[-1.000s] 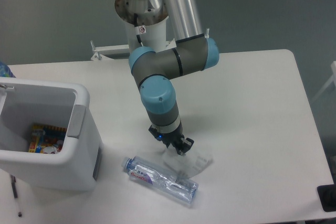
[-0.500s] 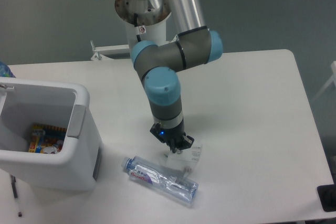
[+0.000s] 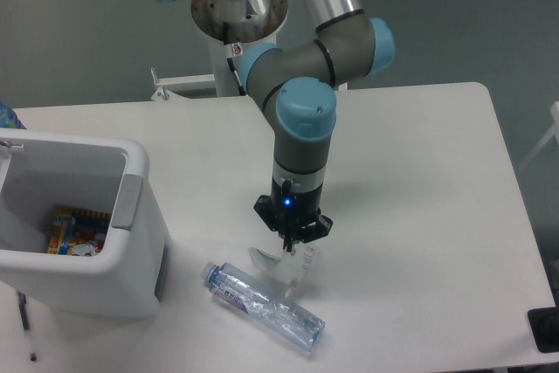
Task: Place the trash in the trash can
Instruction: 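Lift the wrapper and carry it over the white bin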
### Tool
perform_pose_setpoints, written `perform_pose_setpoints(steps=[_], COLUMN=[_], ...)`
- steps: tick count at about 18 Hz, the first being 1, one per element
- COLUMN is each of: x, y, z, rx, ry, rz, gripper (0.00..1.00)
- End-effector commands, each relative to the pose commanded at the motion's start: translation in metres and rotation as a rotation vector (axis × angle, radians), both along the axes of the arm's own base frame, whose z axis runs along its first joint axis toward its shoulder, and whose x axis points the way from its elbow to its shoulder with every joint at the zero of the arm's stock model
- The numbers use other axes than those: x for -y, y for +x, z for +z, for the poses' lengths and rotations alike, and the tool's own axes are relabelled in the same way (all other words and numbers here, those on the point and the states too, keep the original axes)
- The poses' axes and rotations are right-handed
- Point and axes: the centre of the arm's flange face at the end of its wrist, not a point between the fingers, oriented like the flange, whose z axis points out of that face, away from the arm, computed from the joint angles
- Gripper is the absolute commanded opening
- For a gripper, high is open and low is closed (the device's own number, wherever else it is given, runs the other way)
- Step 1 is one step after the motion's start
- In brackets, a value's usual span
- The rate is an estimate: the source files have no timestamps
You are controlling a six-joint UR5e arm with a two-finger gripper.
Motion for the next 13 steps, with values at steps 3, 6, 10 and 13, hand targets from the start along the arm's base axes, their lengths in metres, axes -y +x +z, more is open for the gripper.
perform_pose_setpoints(steps=[3,6,10,13], x=[-0.006,-0.009,-0.008,-0.004], y=[0.008,0.021,0.037,0.048], z=[0.036,0.087,0.135,0.159], rx=[0.061,0.085,0.115,0.13], ry=[0.119,0.229,0.326,0.375], rz=[0.039,0.067,0.089,0.091], gripper=[0.0,0.0,0.0,0.0])
